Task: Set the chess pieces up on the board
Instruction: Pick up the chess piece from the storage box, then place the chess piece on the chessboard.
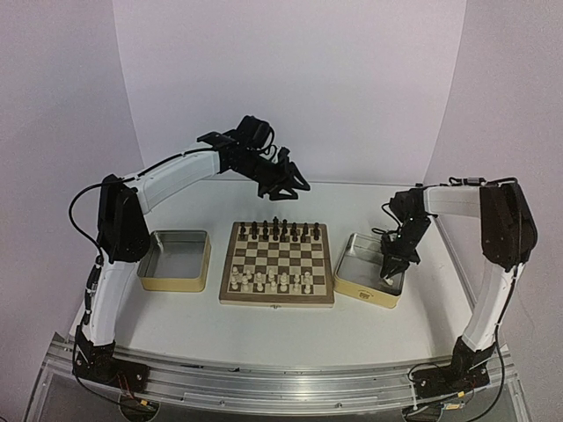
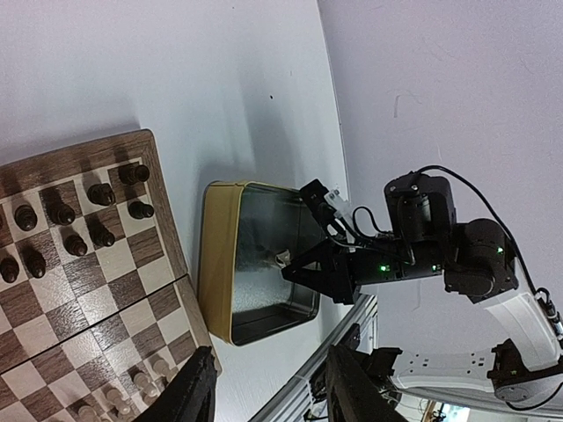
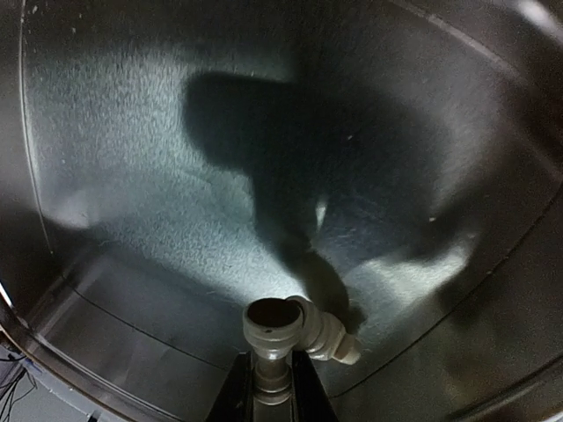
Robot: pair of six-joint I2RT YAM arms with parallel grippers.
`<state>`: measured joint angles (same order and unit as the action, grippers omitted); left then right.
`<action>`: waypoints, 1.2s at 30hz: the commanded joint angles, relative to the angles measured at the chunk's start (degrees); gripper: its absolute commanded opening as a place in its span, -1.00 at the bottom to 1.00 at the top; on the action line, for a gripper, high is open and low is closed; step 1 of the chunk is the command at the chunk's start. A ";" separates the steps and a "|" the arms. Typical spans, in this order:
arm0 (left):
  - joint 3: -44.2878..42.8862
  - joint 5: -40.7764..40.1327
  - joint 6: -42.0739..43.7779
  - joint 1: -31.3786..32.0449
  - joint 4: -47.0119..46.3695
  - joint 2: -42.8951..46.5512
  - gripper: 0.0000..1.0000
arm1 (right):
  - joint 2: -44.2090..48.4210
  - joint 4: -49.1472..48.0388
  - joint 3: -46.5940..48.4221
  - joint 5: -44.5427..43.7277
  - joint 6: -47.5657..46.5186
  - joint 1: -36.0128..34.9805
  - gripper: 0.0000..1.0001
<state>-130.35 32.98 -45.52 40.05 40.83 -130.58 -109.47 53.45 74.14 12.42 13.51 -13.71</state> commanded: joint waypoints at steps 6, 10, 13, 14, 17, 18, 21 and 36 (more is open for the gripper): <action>0.80 2.66 -0.89 0.12 -3.44 1.00 -0.16 | 3.15 -3.23 5.81 8.27 -1.69 -1.32 -1.00; 0.95 8.41 -1.78 0.97 -6.19 -0.79 -0.13 | 4.22 -3.62 3.28 9.93 -2.97 -1.32 -1.00; 0.34 12.88 -2.91 2.51 -8.29 -3.40 -0.12 | 6.01 -3.78 2.19 11.77 -3.30 -1.30 -1.00; -0.25 14.06 -3.16 3.34 -8.83 -4.36 -0.11 | 6.80 -3.80 2.17 12.51 -3.39 -1.31 -1.00; -1.59 18.00 -4.59 5.32 -11.59 -8.24 -0.11 | 8.01 -3.97 2.33 12.76 -3.22 -1.30 -1.00; -1.67 18.99 -4.70 5.83 -12.64 -9.15 -0.11 | 8.25 -4.03 2.36 12.67 -2.87 -1.31 -1.00; -1.40 20.92 -3.00 6.87 -15.93 -11.58 -0.11 | 9.00 -3.84 2.82 13.54 -1.04 -0.96 -1.00; 0.92 23.80 -6.58 5.13 -19.89 -8.68 -0.10 | 14.45 -2.04 6.35 22.53 -7.69 -1.24 -1.00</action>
<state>-130.36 53.07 -49.58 46.56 23.86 -144.80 -98.70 50.60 77.63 29.14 10.60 -14.66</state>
